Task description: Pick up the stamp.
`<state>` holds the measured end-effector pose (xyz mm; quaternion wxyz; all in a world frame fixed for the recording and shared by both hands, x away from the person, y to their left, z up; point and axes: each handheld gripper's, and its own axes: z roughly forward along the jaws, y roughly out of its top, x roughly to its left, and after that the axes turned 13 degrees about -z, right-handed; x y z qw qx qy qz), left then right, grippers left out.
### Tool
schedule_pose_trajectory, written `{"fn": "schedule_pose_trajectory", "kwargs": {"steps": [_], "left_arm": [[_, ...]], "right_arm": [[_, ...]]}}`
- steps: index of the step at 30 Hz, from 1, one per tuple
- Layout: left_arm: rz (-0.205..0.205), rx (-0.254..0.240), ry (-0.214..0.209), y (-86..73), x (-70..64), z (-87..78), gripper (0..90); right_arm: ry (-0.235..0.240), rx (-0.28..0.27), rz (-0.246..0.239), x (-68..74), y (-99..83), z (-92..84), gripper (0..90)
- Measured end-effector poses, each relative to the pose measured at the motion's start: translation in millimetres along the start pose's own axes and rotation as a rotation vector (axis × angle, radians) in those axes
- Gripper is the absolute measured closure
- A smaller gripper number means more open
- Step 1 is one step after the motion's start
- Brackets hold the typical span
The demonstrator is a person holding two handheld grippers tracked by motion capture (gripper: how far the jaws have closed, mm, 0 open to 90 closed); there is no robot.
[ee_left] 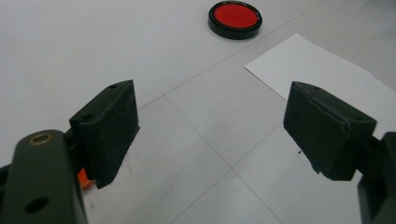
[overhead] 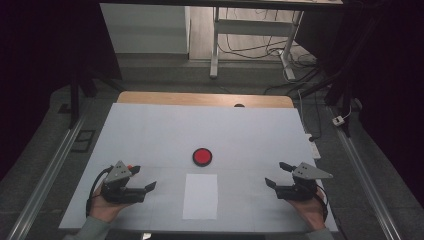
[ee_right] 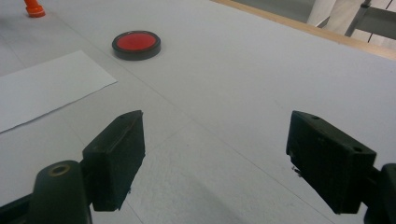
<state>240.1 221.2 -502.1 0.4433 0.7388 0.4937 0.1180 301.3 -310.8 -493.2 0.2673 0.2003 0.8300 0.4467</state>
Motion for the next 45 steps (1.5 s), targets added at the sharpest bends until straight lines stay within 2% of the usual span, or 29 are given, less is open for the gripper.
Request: {"fn": "schedule_pose_trajectory", "kwargs": {"steps": [10, 20, 27, 35, 43, 45], "left_arm": [[-0.016, -0.012, 0.013, -0.8, 4.8, -6.2, 18.9], [-0.044, -0.028, 0.006, 0.9, 5.3, -6.9, 18.9], [-0.019, -0.010, 0.011, 4.7, 0.0, -2.8, 18.9], [-0.009, 0.007, 0.020, 9.1, -6.1, -1.4, 19.4], [0.007, 0.040, 0.066, 24.5, -7.4, 2.7, 20.1], [0.027, 0.058, 0.077, 28.2, -8.8, 5.4, 20.3]], "right_arm": [[0.020, -0.002, -0.020, 2.3, 0.6, 5.4, 20.0], [0.026, -0.005, -0.002, 1.2, -2.1, 9.1, 20.7], [0.032, -0.002, 0.007, 1.8, -2.8, 10.5, 21.5], [0.032, 0.000, 0.016, 4.0, -4.6, 9.9, 21.9], [0.036, 0.005, 0.013, 6.9, -4.6, 10.8, 22.1], [0.037, 0.006, 0.015, 7.3, -4.3, 11.4, 22.2]]}}
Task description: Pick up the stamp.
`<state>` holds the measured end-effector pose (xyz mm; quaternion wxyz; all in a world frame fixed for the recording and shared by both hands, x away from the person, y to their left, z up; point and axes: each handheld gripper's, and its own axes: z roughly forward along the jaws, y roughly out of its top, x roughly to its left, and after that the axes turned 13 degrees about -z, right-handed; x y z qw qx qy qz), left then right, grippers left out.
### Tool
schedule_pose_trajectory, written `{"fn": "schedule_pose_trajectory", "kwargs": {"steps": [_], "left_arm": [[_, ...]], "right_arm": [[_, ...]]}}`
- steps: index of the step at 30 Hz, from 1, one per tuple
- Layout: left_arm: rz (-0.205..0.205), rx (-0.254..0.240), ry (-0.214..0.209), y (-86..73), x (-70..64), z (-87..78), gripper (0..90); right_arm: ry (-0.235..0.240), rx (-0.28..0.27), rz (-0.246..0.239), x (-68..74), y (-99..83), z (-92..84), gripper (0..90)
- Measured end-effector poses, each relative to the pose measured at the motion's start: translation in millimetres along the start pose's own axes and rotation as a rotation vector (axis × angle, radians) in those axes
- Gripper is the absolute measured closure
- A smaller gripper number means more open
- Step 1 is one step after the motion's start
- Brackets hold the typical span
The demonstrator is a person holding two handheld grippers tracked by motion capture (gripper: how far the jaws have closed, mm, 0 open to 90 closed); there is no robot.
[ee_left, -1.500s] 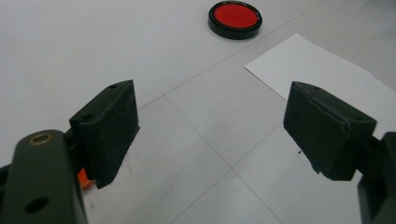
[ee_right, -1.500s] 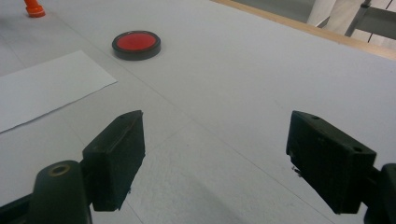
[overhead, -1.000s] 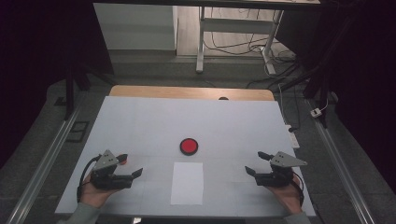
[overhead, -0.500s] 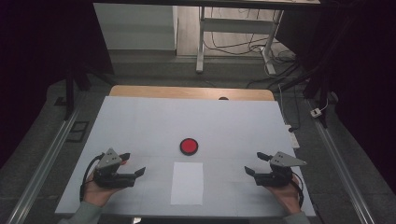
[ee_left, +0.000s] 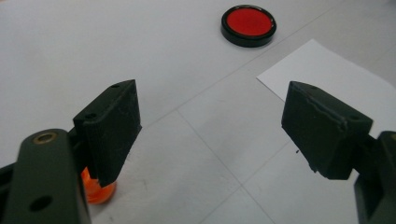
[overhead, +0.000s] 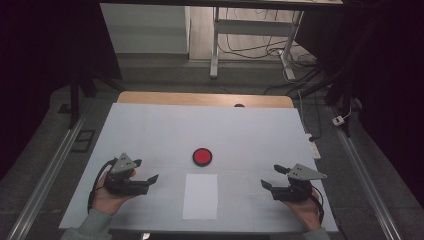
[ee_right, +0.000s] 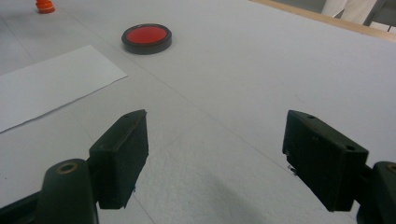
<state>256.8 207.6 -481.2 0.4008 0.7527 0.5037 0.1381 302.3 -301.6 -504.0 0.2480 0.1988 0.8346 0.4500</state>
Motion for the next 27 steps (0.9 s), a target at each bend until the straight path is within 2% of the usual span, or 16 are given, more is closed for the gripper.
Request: {"fn": "schedule_pose_trajectory", "kwargs": {"steps": [14, 23, 27], "left_arm": [[-0.028, 0.003, 0.024, 21.0, 15.4, 1.8, 21.4], [-0.045, 0.021, 0.069, 26.9, 28.6, 10.7, 22.2], [-0.056, 0.039, 0.095, 26.3, 38.3, 16.5, 23.1]], "right_arm": [[0.008, 0.006, 0.010, 0.1, -1.1, 2.4, 22.3], [0.009, 0.018, 0.002, 1.0, -1.2, 4.3, 22.6], [0.010, 0.012, 0.018, -0.5, -1.7, 3.6, 22.6]]}}
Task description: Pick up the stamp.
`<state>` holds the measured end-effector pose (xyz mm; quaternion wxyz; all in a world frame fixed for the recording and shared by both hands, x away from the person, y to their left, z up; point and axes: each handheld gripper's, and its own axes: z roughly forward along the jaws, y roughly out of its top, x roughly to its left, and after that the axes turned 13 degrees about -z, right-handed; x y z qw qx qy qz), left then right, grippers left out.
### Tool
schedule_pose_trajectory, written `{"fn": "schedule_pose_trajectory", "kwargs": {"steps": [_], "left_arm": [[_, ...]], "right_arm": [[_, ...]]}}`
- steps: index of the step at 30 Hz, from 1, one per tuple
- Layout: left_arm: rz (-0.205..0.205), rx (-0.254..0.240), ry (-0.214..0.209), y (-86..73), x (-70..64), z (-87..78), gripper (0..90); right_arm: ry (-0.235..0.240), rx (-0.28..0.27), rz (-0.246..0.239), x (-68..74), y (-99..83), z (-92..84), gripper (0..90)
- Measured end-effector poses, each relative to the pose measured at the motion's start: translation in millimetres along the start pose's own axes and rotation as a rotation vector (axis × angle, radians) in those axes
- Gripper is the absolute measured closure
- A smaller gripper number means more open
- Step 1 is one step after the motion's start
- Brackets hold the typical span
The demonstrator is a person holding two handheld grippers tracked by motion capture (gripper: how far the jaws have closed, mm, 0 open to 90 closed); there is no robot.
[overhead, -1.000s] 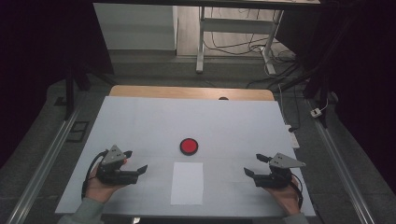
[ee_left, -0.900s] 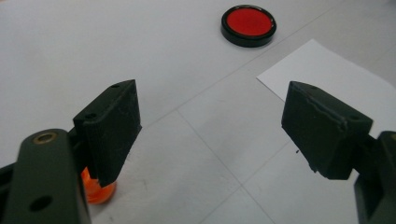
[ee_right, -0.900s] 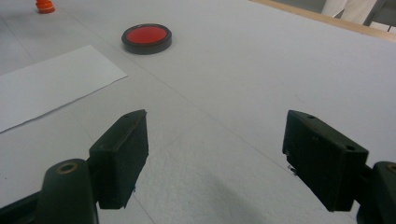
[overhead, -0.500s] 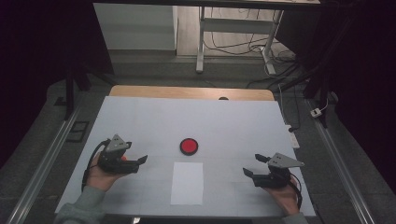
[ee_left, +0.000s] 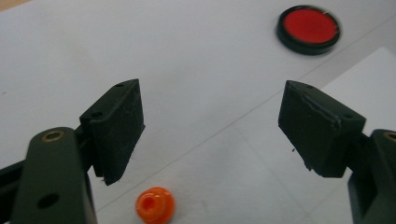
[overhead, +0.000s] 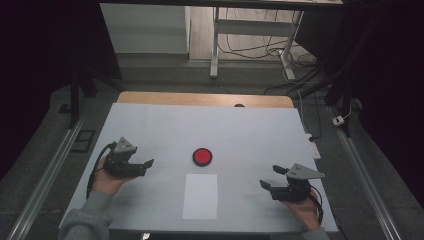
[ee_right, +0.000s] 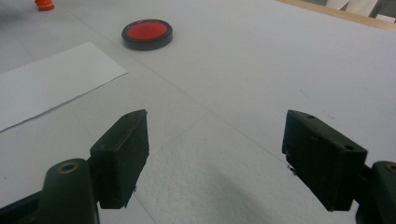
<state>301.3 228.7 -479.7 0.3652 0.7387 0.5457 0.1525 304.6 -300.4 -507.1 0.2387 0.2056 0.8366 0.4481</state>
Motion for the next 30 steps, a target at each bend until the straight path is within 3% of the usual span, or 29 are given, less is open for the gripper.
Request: {"fn": "schedule_pose_trajectory", "kwargs": {"steps": [10, 16, 21, 30], "left_arm": [[-0.035, -0.013, 0.022, -13.0, 16.1, -2.8, 23.6], [-0.045, 0.006, 0.037, -23.9, 23.4, -0.4, 24.5], [-0.048, 0.029, 0.061, -31.6, 29.7, 3.4, 27.7], [-0.059, 0.043, 0.062, -39.7, 35.0, 6.6, 37.3]], "right_arm": [[-0.003, 0.016, -0.007, 0.6, -0.5, 2.1, 22.6], [-0.010, 0.015, 0.003, -0.4, -0.8, 1.9, 22.6], [-0.009, 0.025, -0.002, 0.4, -1.2, 3.1, 22.7], [-0.017, 0.023, 0.004, -1.6, -1.6, 2.5, 22.7]]}}
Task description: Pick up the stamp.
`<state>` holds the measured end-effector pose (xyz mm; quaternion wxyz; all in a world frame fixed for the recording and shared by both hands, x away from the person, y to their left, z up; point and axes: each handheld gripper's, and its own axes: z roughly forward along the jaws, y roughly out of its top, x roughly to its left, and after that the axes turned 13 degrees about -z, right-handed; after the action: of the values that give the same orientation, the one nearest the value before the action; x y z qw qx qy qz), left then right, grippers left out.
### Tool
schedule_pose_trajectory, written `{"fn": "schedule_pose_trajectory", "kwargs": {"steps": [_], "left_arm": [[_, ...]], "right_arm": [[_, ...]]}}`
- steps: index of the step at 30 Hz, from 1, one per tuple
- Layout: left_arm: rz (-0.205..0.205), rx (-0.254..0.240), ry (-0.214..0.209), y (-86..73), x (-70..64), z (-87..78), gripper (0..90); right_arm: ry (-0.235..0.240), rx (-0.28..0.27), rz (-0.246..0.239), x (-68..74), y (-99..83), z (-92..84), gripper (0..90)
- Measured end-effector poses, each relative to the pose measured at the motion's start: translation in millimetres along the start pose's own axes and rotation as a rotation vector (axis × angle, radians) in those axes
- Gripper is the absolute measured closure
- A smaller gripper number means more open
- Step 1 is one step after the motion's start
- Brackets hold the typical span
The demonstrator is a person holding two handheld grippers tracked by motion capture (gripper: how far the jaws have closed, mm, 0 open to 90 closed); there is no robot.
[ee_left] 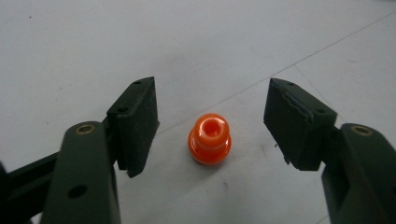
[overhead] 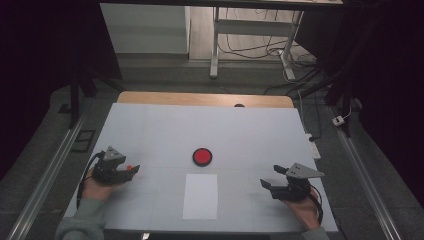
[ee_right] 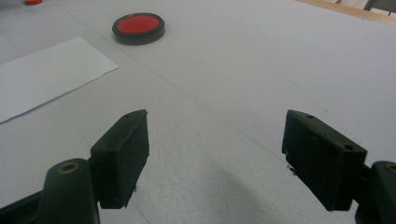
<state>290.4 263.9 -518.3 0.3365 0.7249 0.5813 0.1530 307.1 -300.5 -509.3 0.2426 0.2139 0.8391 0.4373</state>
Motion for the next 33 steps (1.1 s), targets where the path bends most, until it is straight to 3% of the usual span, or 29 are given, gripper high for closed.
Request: {"fn": "schedule_pose_trajectory", "kwargs": {"steps": [13, 19, 33], "left_arm": [[-0.002, 0.016, 0.007, -4.0, 1.8, 3.5, 50.6], [0.002, 0.027, 0.005, -5.4, 3.2, 5.7, 61.0], [0.024, 0.034, -0.004, -6.9, 4.4, 7.2, 71.9]], "right_arm": [[-0.003, -0.003, 0.002, -0.3, 0.3, -0.8, 22.7], [0.004, -0.005, 0.005, -0.7, 0.0, -0.4, 22.7], [0.010, 0.009, 0.003, -0.9, -0.4, 0.2, 22.8]]}}
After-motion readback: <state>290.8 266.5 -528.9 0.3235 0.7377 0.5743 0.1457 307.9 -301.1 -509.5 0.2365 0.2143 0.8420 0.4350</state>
